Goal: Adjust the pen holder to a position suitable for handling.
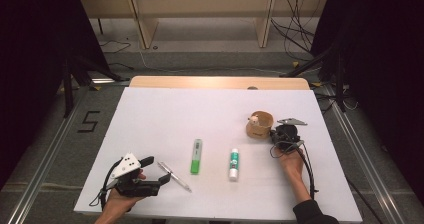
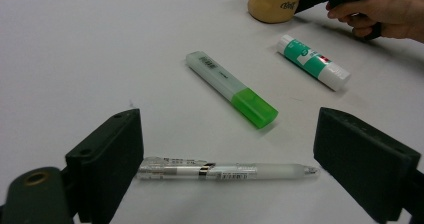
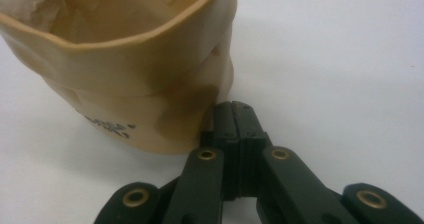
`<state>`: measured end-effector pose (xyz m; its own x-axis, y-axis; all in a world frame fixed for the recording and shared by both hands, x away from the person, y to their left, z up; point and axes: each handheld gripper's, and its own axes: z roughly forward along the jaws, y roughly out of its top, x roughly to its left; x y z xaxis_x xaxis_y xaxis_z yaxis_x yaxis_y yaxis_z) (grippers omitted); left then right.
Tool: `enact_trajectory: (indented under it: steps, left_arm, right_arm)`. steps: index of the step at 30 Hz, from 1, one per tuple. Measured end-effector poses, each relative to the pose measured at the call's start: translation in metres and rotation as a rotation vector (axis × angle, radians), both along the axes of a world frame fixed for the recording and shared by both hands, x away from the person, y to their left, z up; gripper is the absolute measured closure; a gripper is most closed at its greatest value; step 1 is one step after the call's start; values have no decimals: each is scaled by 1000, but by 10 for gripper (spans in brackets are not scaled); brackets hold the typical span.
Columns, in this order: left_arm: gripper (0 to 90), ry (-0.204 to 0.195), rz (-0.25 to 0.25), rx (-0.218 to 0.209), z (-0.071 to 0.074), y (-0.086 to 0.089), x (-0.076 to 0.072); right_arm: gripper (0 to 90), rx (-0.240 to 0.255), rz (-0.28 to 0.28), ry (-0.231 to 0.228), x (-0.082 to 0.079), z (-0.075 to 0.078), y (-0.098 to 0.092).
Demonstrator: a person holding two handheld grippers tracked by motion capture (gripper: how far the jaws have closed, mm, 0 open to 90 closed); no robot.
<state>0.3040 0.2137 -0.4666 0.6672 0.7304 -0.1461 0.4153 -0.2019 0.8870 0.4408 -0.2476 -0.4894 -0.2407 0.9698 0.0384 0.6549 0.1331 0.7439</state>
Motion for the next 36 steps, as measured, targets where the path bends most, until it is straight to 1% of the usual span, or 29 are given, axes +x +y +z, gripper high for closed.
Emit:
enact_trajectory:
  steps: [6, 8, 13, 15, 16, 17, 18, 20, 21, 23, 24, 25, 26, 27, 30, 36]
  left_arm:
    - [122, 1, 2, -1, 0, 0, 0]
    - [122, 1, 1, -1, 0, 0, 0]
    - [122, 1, 1, -1, 0, 0, 0]
    - [122, 2, 1, -1, 0, 0, 0]
    - [122, 2, 2, -1, 0, 0, 0]
    - [122, 1, 1, -1, 0, 0, 0]
    - [122, 1, 1, -1, 0, 0, 0]
    - [122, 1, 2, -3, 0, 0, 0]
    - [122, 1, 3, -2, 0, 0, 0]
    - [122, 2, 3, -5, 0, 1, 0]
    - [122, 2, 3, -4, 0, 1, 0]
    - [122, 2, 4, -4, 0, 1, 0]
    - [122, 2, 5, -3, 0, 1, 0]
    - [122, 3, 5, -5, 0, 1, 0]
    - [122, 3, 5, -5, 0, 1, 0]
    - [122, 3, 3, -3, 0, 1, 0]
  right_arm:
    - [900, -5, 19, 4, 1, 0, 9]
    - [900, -18, 33, 3, 3, 0, 16]
    - [900, -20, 41, 3, 6, 0, 24]
    - [900, -26, 51, 3, 9, -1, 31]
    - [900, -26, 51, 3, 9, -1, 31]
    - [900, -33, 63, 6, 11, -2, 36]
    - [900, -33, 63, 6, 11, -2, 36]
    - [900, -38, 74, 7, 14, -1, 44]
    - [900, -38, 74, 7, 14, -1, 44]
    - [900, -43, 86, 4, 19, -2, 53]
    - [900, -43, 86, 4, 19, -2, 53]
    - [900, -35, 95, 3, 22, -2, 59]
    - [900, -35, 95, 3, 22, -2, 59]
    - [900, -36, 99, 5, 25, -3, 64]
    - [900, -43, 115, 13, 28, -2, 71]
    - [900, -45, 130, 8, 30, -2, 82]
